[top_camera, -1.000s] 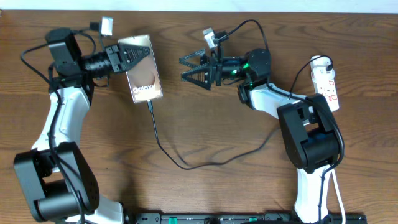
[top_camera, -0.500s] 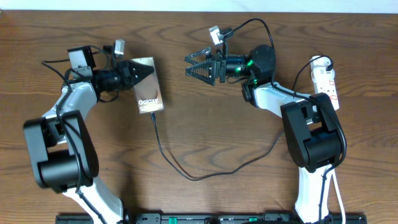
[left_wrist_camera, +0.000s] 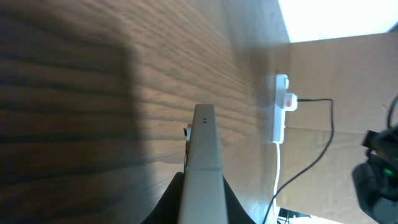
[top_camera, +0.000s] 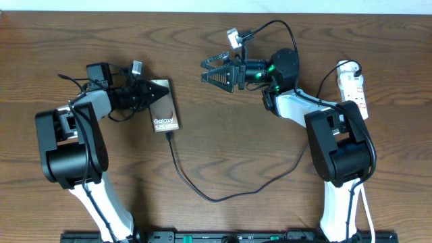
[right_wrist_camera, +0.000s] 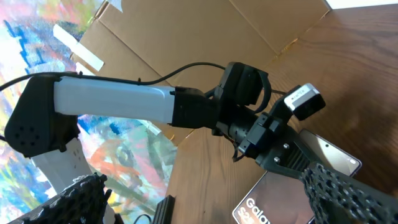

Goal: Plug charger to phone and switch on socket
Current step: 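Lower the plugged phone onto the table with the left gripper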

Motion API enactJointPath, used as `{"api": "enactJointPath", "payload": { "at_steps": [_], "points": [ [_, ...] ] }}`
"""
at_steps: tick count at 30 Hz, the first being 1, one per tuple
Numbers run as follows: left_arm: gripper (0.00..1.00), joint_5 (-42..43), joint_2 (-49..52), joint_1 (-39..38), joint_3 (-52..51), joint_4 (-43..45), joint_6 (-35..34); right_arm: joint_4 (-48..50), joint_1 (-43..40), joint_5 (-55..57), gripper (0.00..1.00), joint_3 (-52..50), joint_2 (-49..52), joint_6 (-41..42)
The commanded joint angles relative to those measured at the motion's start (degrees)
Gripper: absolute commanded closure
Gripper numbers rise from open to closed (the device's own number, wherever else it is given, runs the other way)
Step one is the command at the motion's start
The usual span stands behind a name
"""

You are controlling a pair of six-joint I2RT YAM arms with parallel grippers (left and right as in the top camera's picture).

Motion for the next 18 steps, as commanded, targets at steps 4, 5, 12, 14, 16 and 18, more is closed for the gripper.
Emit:
{"api": "enactJointPath", "payload": {
  "at_steps": [4,5,12,14,16,18],
  "points": [
    [0.92,-4.3,0.4,0.1,-0.3,-2.2,1.4,0.1,-0.1,0.0,0.01,1.0,-0.8,-0.2],
    [0.93,-5.7,0.4,0.1,-0.3,-3.0,1.4,0.1,-0.1,0.0,0.01,1.0,-0.8,-0.2],
    [0.92,-11.4,0.4,0.0,-0.3,-6.4,1.9,0.1,-0.1,0.0,0.01,1.0,-0.8,-0.5],
    [0.93,-11.4,0.4,0.0,-0.4,-6.5,1.8,0.1,-0.1,0.0,0.01,1.0,-0.8,-0.5],
    [0.93,-11.4,0.4,0.0,-0.4,-6.5,1.8,0.1,-0.1,-0.2,0.01,1.0,-0.8,-0.5],
    [0.93,-11.7,0.4,0.0,-0.4,-6.7,1.8,0.1,-0.1,-0.3,0.01,1.0,-0.8,-0.7]
  ]
}}
